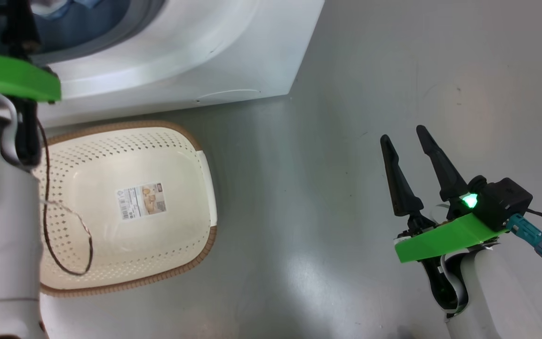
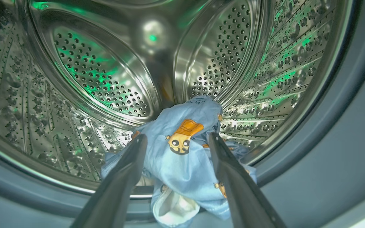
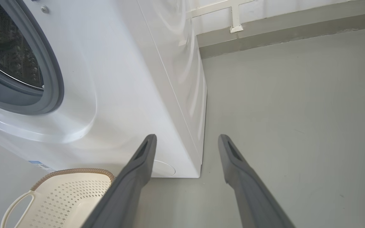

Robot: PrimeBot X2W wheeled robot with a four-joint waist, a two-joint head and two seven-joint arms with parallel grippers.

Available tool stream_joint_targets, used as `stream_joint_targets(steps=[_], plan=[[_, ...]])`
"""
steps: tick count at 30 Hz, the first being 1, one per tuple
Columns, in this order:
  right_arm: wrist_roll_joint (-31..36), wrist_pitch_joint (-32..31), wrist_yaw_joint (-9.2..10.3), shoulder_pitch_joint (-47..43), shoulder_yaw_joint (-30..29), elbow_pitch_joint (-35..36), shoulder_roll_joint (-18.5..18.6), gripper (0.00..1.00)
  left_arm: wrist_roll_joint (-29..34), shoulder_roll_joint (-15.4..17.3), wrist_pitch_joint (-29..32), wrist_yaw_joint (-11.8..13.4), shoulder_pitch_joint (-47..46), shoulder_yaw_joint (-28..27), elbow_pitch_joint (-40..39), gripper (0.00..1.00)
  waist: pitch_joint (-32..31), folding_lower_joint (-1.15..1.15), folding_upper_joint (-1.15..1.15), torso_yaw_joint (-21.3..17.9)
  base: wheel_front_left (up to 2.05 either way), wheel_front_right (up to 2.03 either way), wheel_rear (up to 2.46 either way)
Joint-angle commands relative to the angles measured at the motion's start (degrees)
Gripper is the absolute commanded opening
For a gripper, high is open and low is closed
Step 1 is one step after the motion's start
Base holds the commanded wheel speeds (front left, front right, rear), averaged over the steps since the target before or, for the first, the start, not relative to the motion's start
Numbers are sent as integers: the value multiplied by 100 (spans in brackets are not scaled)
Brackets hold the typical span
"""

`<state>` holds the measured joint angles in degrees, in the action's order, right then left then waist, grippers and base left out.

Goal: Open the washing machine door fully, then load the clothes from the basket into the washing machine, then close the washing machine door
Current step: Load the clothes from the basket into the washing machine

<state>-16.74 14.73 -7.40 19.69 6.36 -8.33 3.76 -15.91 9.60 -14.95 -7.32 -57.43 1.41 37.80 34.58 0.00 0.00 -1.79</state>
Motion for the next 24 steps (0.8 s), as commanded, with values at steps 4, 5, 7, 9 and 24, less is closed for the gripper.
stream_joint_targets(steps=[4, 5, 7, 9, 24], plan=[[42, 27, -9, -179, 107, 133, -31, 100, -23, 214, -5, -16, 480, -155, -443, 100, -52, 0, 0, 38, 0, 0, 0], [43, 27, -9, -185, 105, 139, -31, 100, -13, 210, -5, -16, 598, -191, -558, 100, -55, 0, 0, 41, 0, 0, 0], [41, 27, -9, -199, 96, 154, -29, 100, 34, 175, -5, -16, 855, -256, -813, 100, -56, 0, 0, 49, 0, 0, 0], [37, 27, -9, -216, 83, 174, -25, 100, 76, 133, -5, -16, 1095, -339, -1071, 100, -50, 0, 0, 57, 0, 0, 0], [2, 27, -9, -211, 92, 169, -30, 100, 369, -327, -5, -16, 2589, -731, -2663, 100, -46, 0, 0, 88, 0, 0, 0]])
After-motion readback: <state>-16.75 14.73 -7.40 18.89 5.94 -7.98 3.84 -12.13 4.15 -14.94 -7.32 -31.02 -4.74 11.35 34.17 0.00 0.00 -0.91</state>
